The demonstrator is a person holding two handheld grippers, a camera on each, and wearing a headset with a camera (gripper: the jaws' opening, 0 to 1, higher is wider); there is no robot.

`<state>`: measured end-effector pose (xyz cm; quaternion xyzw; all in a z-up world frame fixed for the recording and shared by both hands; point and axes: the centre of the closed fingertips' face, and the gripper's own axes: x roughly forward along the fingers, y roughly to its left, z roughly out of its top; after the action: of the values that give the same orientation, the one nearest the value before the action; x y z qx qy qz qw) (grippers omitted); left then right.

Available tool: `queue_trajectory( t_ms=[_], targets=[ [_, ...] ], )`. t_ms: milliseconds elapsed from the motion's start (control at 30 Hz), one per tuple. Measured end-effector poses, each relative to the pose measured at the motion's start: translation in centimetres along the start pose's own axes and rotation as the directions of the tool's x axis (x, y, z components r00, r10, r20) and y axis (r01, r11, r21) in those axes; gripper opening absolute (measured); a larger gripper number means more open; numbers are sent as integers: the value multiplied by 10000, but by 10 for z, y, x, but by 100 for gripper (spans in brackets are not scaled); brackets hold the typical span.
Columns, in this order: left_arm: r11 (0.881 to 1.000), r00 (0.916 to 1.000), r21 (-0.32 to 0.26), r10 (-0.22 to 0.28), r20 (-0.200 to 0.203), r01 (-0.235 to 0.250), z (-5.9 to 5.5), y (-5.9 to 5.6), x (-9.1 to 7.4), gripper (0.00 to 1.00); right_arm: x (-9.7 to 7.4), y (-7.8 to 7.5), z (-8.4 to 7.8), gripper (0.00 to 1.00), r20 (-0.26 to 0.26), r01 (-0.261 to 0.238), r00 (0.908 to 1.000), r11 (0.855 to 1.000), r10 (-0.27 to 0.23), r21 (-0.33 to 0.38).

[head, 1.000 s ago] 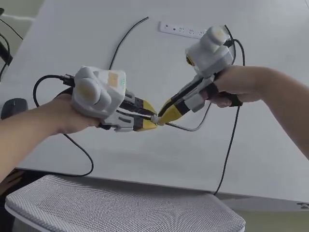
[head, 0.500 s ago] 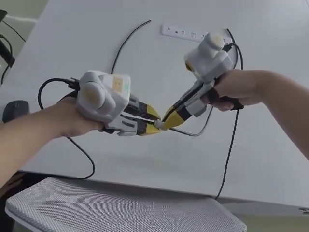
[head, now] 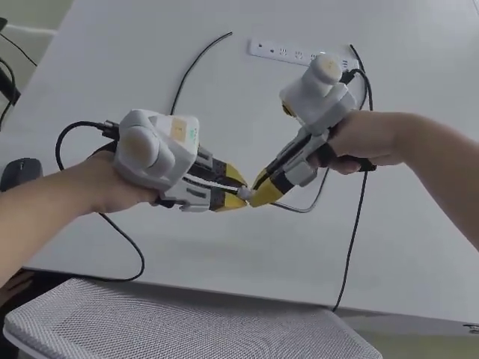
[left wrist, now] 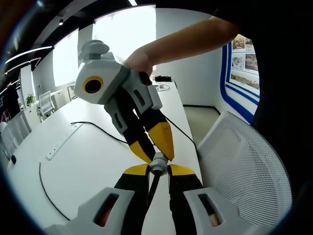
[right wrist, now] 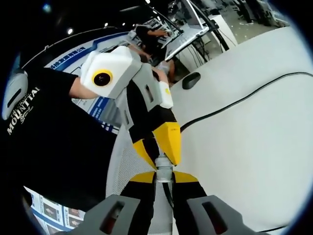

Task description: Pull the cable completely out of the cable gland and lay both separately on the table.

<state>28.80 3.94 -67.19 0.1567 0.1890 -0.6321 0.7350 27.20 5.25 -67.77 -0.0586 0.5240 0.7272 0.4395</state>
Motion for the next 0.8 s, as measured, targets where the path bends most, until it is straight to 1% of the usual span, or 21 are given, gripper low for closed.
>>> queue_trajectory(
  t_ms=[33,100,167,267,333,367,400,433,467,500,533,567,600,633,700,733,767,800],
  targets=[
    [9999,10000,95,-46,-38,46,1,-1,1,15,-1,1,-1,8,-10,-115,9999,9999,115,107],
    [9998,9999,208,-9,-100,11,1,-2,2,15,-2,-1,-1,8,28,-140,9999,9998,140,169],
    [9998,10000,186,-21,-67,23,2,-1,2,15,-2,-1,-1,8,18,-208,9998,9995,208,254],
    [10000,10000,-35,-29,-22,29,0,0,2,15,-3,-3,-1,8,54,-204,9998,9994,203,274],
    [9997,10000,-263,-15,-38,14,-1,2,2,15,-1,-3,0,8,44,-76,10000,10000,76,24],
    [9996,10000,-270,36,-53,-38,-3,3,2,15,-1,-6,2,7,74,214,9997,9995,-212,-248],
    [9977,10000,-677,-15,-47,11,-5,3,2,15,0,-8,2,7,37,381,9993,9981,-380,-478],
    [9974,10000,-717,-26,-32,23,-5,4,2,15,1,-9,2,7,12,593,9982,9952,-594,-784],
    [9961,10000,-883,-26,-32,23,-7,5,2,15,1,-10,2,7,1,807,9967,9919,-811,-977],
    [9941,10000,-1086,-38,-38,34,-8,5,2,15,2,-11,2,7,-16,1033,9945,9869,-1043,-1242],
    [9901,9999,-1402,-99,-21,95,-8,4,2,15,2,-11,0,7,-27,1313,9911,9785,-1334,-1588],
    [9887,9999,-1498,-105,-7,103,-8,5,2,15,3,-11,0,7,-13,1646,9857,9659,-1683,-1997],
    [9847,9999,-1739,-130,28,133,-10,4,2,15,4,-12,0,7,19,1941,9799,9515,-1994,-2388],
    [9796,9999,-2006,-113,28,117,-11,3,2,15,4,-13,0,7,83,2398,9686,9257,-2483,-2926],
    [9593,9994,-2805,-288,183,328,-11,0,2,15,5,-12,-2,7,-7,2883,9519,8969,-3063,-3354],
    [9556,9998,-2939,-159,142,194,-13,2,2,15,5,-16,1,7,242,3551,9263,8500,-3759,-3891],
    [9554,9996,-2947,-141,247,208,-15,3,2,15,6,-16,0,7,282,3808,9128,8243,-4074,-4189],
    [9423,9991,-3333,-200,384,317,-14,1,2,15,6,-15,-1,7,352,4142,8939,7934,-4469,-4460]
  ],
)
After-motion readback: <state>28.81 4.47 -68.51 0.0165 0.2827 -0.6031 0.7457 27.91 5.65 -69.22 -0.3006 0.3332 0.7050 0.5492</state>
